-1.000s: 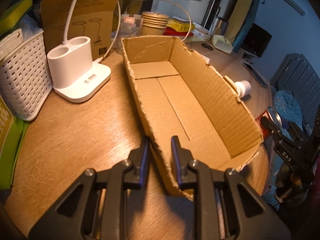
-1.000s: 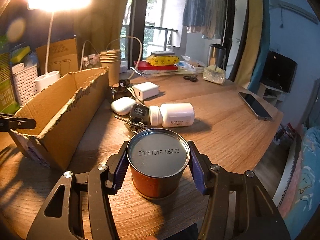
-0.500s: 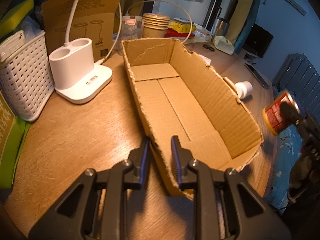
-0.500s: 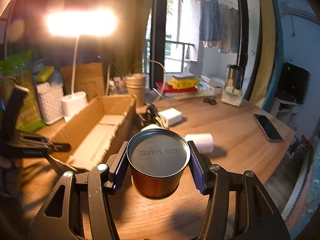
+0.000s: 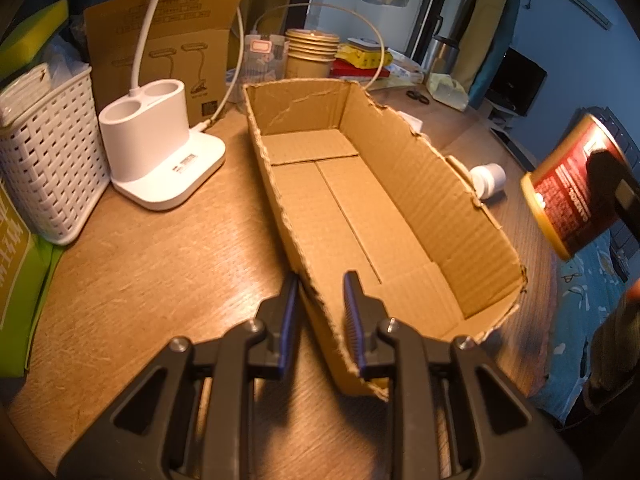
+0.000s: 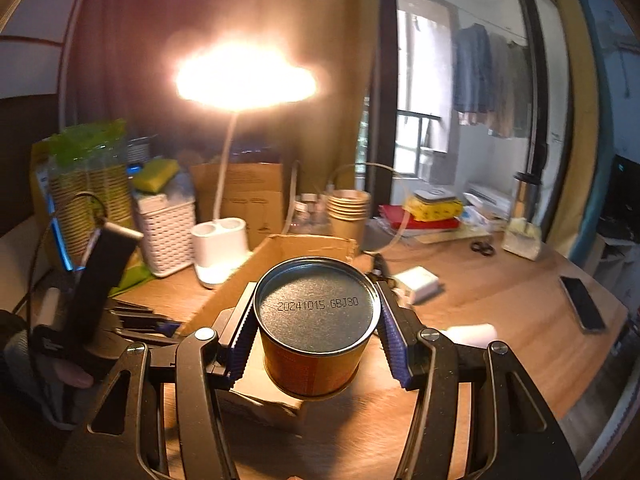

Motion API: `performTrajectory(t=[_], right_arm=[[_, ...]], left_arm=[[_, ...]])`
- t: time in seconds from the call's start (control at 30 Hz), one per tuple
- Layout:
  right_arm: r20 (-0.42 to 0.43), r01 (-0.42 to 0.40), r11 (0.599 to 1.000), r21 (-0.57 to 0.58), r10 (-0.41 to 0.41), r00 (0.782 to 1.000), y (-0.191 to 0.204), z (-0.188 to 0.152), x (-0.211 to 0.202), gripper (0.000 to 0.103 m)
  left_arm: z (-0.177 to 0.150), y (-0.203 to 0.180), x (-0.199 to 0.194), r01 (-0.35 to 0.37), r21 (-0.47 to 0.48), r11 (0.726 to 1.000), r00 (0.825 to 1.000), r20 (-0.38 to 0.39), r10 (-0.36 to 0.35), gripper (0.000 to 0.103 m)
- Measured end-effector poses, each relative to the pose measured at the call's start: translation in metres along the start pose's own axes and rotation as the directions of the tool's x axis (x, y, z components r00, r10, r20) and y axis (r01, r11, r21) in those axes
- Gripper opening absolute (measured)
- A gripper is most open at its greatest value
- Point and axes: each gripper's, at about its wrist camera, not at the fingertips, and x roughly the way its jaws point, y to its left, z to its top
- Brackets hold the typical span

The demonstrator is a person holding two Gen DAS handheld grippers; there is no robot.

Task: Organize rigid objects
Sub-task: 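Lift the red tin can with the right gripper and lower it into the cardboard box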

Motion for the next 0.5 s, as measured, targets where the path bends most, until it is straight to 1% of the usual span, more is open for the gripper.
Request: performTrajectory(t=[0.17, 0.3, 0.5], right_arm=[[-0.018, -0.048, 0.998, -0.028, 0.047, 0.999, 0.016, 0.001, 0.013, 0.058], [-0.039, -0.074, 0.997, -0.024, 0.073, 0.997, 0.022, -0.002, 0.023, 0.058], [-0.083, -0.095, 0.995, -0.03, 0.092, 0.992, 0.027, -0.011, 0.038, 0.058]], left_arm=[[0.0, 0.0, 0.0, -0.003, 0.002, 1.0, 1.0, 0.002, 0.003, 0.025], [0.0, 0.0, 0.0, -0.003, 0.002, 1.0, 1.0, 0.002, 0.003, 0.025], [0.0, -0.001, 0.0, -0.003, 0.003, 1.0, 1.0, 0.003, 0.003, 0.026]])
